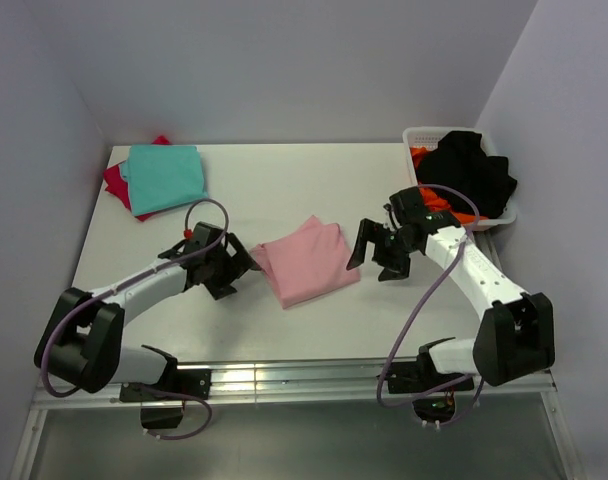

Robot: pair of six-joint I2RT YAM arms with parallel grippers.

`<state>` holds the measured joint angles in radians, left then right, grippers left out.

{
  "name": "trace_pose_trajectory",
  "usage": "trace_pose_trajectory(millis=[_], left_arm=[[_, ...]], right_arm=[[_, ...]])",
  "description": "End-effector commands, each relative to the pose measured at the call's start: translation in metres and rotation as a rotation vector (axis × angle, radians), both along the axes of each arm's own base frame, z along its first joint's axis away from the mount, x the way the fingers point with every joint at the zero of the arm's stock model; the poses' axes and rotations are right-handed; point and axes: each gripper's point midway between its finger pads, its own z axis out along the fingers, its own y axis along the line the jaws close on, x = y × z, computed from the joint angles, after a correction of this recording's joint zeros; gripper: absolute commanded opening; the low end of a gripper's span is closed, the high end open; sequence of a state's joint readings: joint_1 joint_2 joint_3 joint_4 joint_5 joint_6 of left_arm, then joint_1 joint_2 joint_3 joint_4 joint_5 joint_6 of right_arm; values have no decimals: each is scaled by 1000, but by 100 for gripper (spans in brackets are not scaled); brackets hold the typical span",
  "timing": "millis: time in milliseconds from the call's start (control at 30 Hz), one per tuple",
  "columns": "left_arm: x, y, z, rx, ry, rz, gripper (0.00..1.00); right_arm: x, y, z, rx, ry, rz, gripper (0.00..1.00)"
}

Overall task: Fold and stack the t-shirts
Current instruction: Fold the tshirt

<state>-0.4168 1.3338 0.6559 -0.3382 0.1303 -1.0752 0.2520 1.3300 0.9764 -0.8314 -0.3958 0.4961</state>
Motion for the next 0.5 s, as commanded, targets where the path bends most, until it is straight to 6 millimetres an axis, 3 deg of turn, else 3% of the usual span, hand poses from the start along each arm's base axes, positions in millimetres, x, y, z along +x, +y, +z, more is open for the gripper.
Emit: trace_pose_trajectory(millis=[0,167,233,300,467], left_arm=[[43,-22,23,-78,-179,57,99],[51,-30,17,-97,-203,86,99],[50,-33,5,-84,-177,86,99],[52,-45,3,-100,-182,66,99],[47,-68,-25,-105,-117,17,99]], right_arm=[[-14,-17,3,-72,-10,7,100],[-30,-33,3,-126,-15,8,100],[-33,-40,4,-137,-15,-6,100],[-35,-42,5,-134,-13,-19,100],[-32,-45,10,-138,-18,-32,100]])
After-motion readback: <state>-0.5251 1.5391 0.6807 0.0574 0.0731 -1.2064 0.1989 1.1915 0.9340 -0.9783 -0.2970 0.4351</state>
